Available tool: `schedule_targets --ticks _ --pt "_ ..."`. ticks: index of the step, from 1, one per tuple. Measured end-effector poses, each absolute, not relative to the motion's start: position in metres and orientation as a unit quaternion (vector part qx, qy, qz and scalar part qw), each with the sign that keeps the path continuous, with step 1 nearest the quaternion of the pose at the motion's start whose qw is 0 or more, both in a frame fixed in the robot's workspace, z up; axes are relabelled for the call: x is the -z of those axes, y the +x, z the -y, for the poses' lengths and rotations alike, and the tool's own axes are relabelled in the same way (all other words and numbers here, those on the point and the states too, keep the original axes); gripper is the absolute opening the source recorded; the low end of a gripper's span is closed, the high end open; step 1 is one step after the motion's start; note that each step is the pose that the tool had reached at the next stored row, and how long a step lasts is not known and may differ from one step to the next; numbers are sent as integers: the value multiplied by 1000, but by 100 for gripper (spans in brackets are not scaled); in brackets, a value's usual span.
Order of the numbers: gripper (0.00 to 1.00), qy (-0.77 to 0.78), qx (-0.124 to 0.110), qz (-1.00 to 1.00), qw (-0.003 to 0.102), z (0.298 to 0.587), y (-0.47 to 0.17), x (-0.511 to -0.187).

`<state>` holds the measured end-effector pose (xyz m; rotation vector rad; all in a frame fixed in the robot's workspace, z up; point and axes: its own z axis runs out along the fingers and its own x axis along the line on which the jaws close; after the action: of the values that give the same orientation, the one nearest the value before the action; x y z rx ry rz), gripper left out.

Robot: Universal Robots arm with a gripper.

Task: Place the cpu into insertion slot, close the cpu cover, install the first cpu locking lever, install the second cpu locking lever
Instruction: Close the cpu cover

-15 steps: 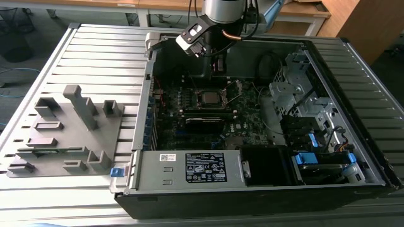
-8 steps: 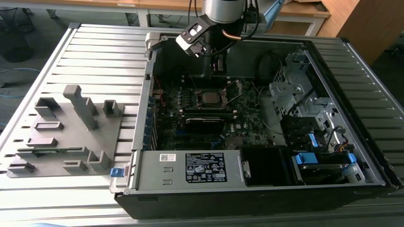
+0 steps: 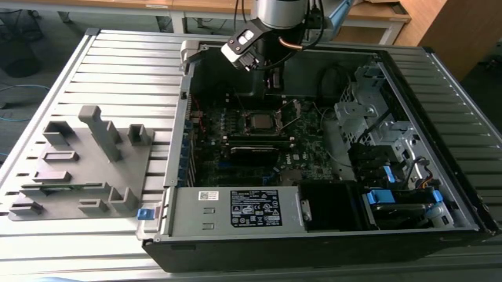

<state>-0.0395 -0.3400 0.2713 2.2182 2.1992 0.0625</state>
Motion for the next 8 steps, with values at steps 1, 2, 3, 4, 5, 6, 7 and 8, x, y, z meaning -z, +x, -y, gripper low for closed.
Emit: schedule_targets --ticks 1,2,3,4,5,6,7,8 --pt "11 710 -20 -704 9 340 -38 -271" --pt "11 710 -20 -704 9 340 -36 -271" --pt "11 710 -20 -704 9 340 -35 -271" --pt "11 710 -20 -704 9 340 -33 -271" --pt "11 710 -20 -704 9 340 -32 -271" --pt "11 710 -20 -704 9 340 -30 -271" --pt "11 710 -20 -704 9 340 -28 -271" --pt "11 710 -20 -704 9 340 -27 -271"
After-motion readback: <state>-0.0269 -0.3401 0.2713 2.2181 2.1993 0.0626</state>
